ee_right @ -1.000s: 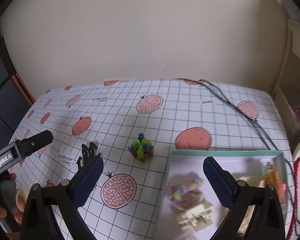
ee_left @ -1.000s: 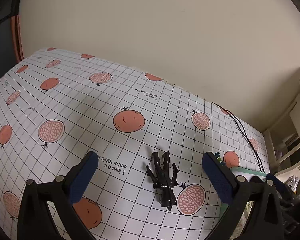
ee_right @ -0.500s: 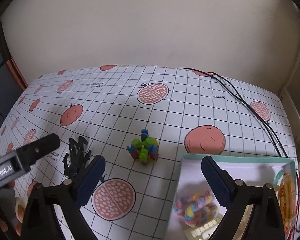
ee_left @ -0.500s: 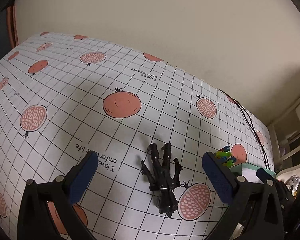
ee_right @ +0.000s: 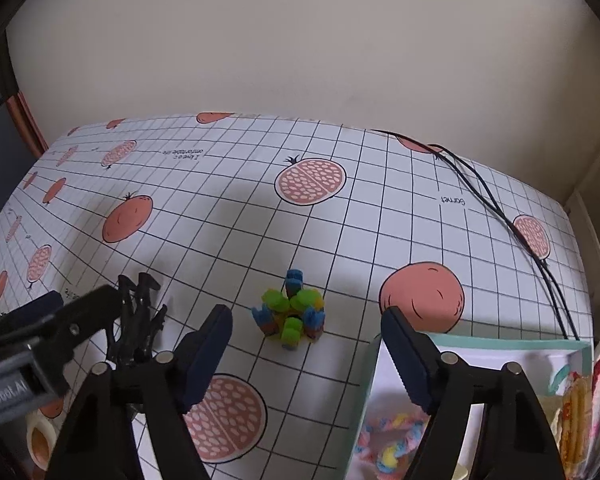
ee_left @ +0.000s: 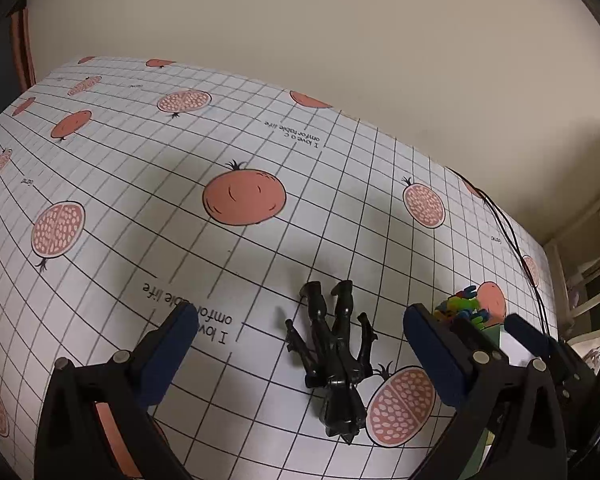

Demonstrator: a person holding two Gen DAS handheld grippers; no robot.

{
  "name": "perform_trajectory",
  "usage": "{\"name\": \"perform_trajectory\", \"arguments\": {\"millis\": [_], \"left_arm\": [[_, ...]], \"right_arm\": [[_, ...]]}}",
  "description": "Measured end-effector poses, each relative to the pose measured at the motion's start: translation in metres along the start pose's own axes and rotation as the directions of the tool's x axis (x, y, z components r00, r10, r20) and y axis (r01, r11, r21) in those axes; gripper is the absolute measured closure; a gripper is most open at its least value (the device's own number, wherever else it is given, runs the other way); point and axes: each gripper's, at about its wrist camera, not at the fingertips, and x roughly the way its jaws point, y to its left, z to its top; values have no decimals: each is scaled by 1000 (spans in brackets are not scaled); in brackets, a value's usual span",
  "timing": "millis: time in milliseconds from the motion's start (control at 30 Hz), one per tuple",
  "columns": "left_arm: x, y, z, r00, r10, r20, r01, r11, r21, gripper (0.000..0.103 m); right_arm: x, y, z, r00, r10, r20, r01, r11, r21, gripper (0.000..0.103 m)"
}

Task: Organize objects
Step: 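Move the left tool to the black action figure while the right tool reaches the block toy, then grasp the black action figure with the left tool while the right tool grasps the block toy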

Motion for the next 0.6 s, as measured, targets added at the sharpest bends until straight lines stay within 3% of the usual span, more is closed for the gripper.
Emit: {"name": "perform_trajectory", "arguments": {"millis": [300, 400, 600], "left_arm": [[10, -2, -2, 1000, -7, -16, 7, 1000, 3, 2], [14, -2, -3, 1000, 0, -30, 0, 1000, 7, 23], [23, -5, -7, 999, 0, -55, 1, 1000, 19, 25]], "right_arm": [[11, 5, 1, 1000, -5, -25, 5, 1000, -26, 36], [15, 7, 2, 1000, -4, -31, 3, 1000, -29, 38], [23, 8, 1, 999, -16, -51, 14, 999, -38, 47]]}}
